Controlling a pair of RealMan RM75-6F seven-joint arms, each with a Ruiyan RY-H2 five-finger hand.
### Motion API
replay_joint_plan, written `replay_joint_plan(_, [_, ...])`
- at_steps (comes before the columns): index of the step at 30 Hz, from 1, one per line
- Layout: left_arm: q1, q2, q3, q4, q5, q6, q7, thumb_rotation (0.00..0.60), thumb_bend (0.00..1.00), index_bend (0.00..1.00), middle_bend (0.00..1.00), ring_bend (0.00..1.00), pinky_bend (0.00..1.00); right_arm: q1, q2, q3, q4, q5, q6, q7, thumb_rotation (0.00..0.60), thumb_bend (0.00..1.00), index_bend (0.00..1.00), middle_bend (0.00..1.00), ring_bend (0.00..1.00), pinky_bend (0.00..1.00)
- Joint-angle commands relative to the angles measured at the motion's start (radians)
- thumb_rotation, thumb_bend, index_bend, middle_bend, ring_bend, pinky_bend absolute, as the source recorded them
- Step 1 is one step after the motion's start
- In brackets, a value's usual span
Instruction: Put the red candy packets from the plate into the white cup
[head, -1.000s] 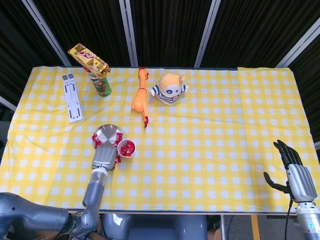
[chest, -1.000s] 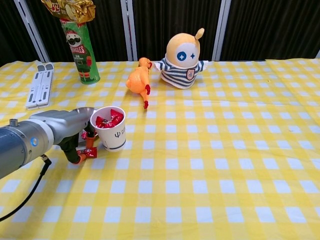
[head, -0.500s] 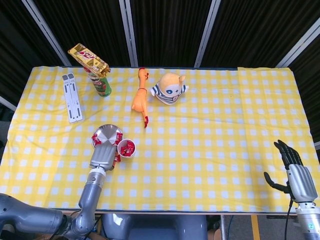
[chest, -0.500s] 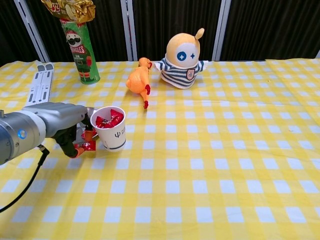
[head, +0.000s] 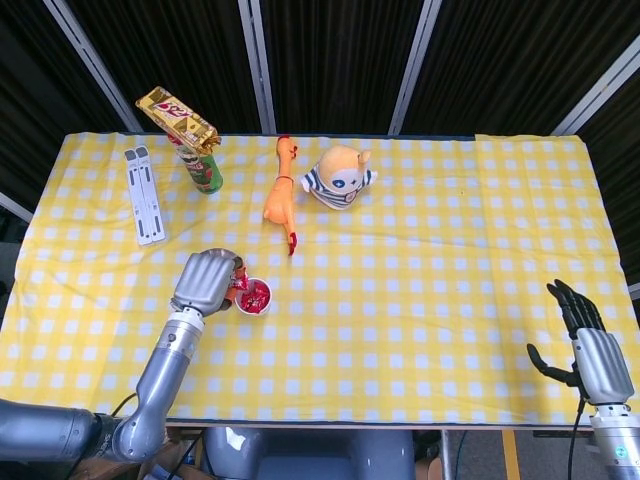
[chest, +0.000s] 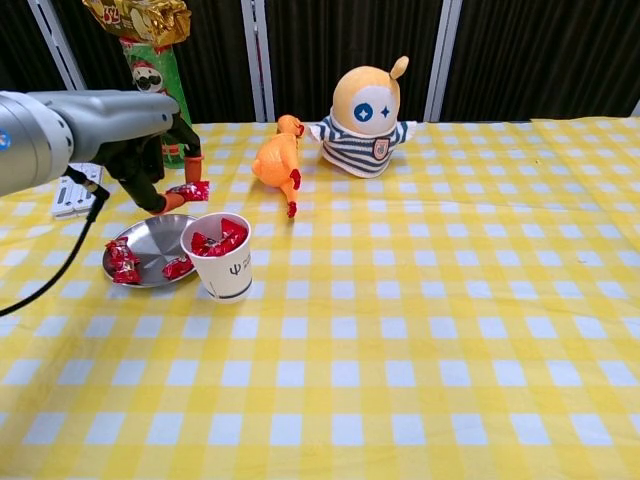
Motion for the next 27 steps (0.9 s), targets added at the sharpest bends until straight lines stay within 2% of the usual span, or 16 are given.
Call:
replay_joint_plan(1, [-0.03,-0.035,-0.005,0.034,-0.042,-0.014,0.027,0.6,0.45,0.49,1.0,1.0,1.0,-0.001,0.001,0.0,0.001,0.0,0.001,0.003,0.6,0.41,0.0,0.0,0.0,0.0])
replay_joint_plan(8, [-0.061,-0.081,0.002,0.092,-0.098,-0.015,0.056,0.6,0.44,0.49,1.0,1.0,1.0,0.001,0.002,0.001,0.005,-0.001,-0.001,0.013,0.6,0.41,0.0,0.0,0.0,0.0])
replay_joint_plan(13, [-0.07,-0.091,-0.002,0.11,-0.105,-0.02,0.047,0.6,0.35,0.45,1.0,1.0,1.0,0.001,0.002,0.001,0.004,-0.002,-0.001,0.011,0.6,0.41,0.0,0.0,0.0,0.0])
replay_joint_plan(19, [-0.072,-0.096,0.0,0.112,-0.093,-0.027,0.025,0.6,0.32,0.42,1.0,1.0,1.0,0.0,0.002,0.0,0.003,-0.002,0.0,0.008,0.6,0.41,0.0,0.0,0.0,0.0])
replay_joint_plan(23, [-0.06,-0.085,0.001,0.093,-0.057,-0.021,-0.012,0.6,0.31,0.38,1.0,1.0,1.0,-0.001,0.003,0.001,0.003,-0.002,0.001,0.01,0.6,0.41,0.0,0.0,0.0,0.0])
replay_joint_plan(27, [-0.028,-0.059,0.003,0.059,0.043,0.008,-0.086,0.6,0.3,0.32,0.94,0.99,0.98,-0.001,0.003,0.001,0.005,-0.003,0.001,0.013,0.6,0.41,0.0,0.0,0.0,0.0])
